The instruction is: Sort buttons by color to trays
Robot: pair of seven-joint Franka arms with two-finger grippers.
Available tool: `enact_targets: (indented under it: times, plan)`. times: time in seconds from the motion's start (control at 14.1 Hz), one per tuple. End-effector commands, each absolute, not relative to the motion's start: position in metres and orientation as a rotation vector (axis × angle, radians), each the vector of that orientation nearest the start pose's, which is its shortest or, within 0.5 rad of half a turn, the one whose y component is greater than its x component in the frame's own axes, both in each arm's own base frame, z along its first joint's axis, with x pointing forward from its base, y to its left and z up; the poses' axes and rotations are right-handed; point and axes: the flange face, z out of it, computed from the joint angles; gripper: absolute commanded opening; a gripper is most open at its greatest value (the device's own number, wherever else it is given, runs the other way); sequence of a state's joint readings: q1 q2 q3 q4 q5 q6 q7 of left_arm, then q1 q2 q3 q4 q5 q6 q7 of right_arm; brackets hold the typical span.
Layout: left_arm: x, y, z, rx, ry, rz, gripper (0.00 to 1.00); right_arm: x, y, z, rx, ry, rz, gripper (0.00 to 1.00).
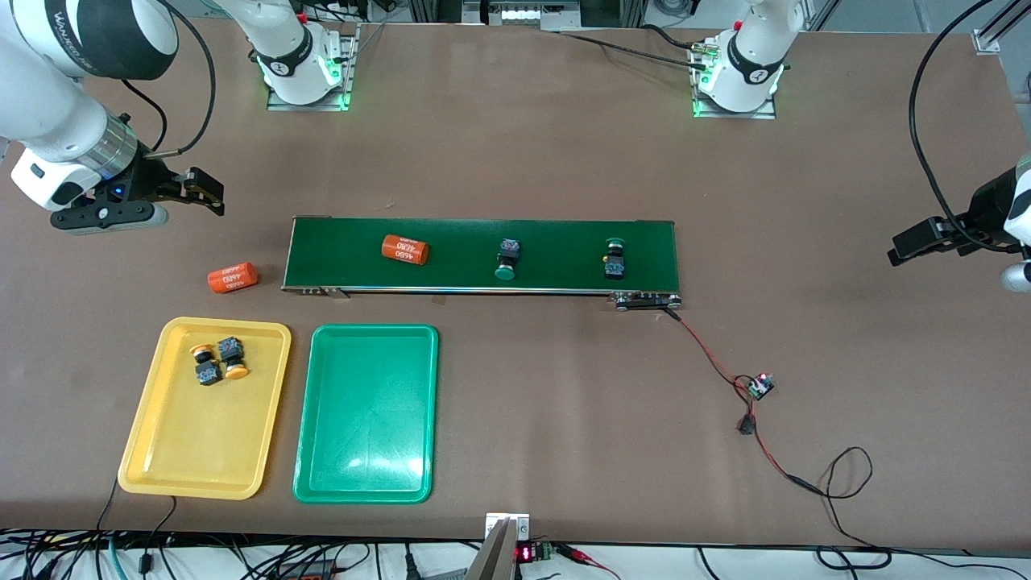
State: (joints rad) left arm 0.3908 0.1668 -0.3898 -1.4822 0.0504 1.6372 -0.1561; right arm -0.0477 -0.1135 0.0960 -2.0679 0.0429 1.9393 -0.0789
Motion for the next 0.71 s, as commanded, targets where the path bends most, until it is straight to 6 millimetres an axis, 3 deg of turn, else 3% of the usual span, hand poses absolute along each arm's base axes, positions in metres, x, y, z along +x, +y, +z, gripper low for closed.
enact_targets:
  times: [0.0,0.14,0.35,0.5,0.64]
  plan:
    - [0.606,0.027,0.592,-3.142,-0.2,-0.008,1.0,0.525,0.035,0.476,-3.073,-0.165,0.035,1.0]
    - [0.601,0.02,0.602,-3.14,-0.187,-0.032,1.0,0.526,0.037,0.472,-3.071,-0.167,0.032,1.0]
    - [0.602,0.017,0.603,-3.142,-0.178,-0.038,1.0,0.53,0.045,0.467,-3.046,-0.163,0.016,1.0]
    - [0.602,0.014,0.601,-3.144,-0.171,-0.035,1.0,0.534,0.047,0.453,-3.016,-0.132,-0.019,1.0]
    - [0.602,0.015,0.601,-3.161,-0.18,-0.037,1.0,0.528,0.053,0.448,-3.008,-0.135,-0.032,1.0]
